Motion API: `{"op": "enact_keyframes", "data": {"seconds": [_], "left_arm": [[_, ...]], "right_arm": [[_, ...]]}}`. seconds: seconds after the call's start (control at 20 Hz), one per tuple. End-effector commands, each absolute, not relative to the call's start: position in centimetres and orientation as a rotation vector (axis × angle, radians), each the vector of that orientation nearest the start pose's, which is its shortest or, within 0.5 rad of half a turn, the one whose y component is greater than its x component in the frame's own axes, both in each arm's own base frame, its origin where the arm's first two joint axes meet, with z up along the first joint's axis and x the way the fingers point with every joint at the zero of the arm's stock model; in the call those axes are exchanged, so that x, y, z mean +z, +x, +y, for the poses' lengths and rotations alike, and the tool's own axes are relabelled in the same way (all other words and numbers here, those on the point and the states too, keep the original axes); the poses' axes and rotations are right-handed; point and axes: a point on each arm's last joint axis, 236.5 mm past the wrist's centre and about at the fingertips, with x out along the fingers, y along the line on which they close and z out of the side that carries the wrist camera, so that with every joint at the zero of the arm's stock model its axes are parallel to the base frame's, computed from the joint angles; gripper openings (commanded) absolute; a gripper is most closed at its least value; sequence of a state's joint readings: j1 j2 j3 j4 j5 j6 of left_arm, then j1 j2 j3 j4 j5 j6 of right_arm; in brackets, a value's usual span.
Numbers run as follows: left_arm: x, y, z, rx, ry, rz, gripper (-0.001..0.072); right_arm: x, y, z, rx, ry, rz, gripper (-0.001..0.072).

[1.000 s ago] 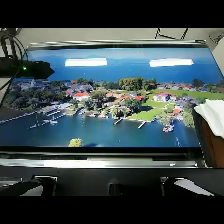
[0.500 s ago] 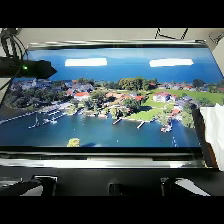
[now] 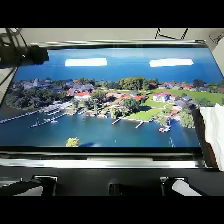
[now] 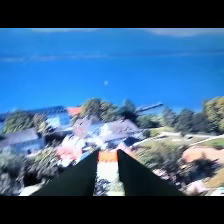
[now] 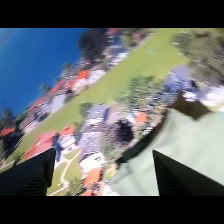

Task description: Fold the clothes and pants, and hang the long-sleeved shirts on hangers.

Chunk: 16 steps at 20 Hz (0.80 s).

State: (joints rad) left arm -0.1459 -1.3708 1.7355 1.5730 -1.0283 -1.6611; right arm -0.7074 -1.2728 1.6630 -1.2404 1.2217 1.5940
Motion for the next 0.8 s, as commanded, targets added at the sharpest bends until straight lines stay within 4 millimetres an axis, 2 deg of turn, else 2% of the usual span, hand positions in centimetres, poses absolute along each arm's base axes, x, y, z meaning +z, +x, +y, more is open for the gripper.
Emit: {"op": "enact_keyframes", "data": {"seconds": [0.0,0.05,0.1,0.15,0.2,0.3,0.75], "left_arm": [[12.6,47.5,-2.6,0.105,0.047,1.048,0.0643],[9.0,45.0,-2.6,0.110,0.058,1.225,0.0712],[6.4,43.0,-3.0,0.074,0.093,1.342,0.0712],[5.1,42.1,-3.9,0.024,0.085,1.374,0.0712],[4.6,41.9,-4.9,-0.010,0.056,1.358,0.0712],[4.9,42.6,-5.7,-0.039,0.028,1.281,0.0712],[4.5,42.8,-5.5,-0.034,0.030,1.288,0.0711]], "right_arm": [[18.3,45.4,-8.0,-0.149,0.415,0.889,0.0677],[15.1,45.4,-4.3,-0.088,0.382,1.023,0.0693],[11.9,44.7,-0.9,-0.028,0.355,1.165,0.0693],[9.4,43.8,1.5,0.013,0.328,1.282,0.0693],[7.8,43.2,2.8,0.030,0.301,1.350,0.0692],[6.3,42.8,3.6,0.019,0.222,1.406,0.0693],[6.2,42.9,4.0,0.026,0.213,1.403,0.0687]]}}
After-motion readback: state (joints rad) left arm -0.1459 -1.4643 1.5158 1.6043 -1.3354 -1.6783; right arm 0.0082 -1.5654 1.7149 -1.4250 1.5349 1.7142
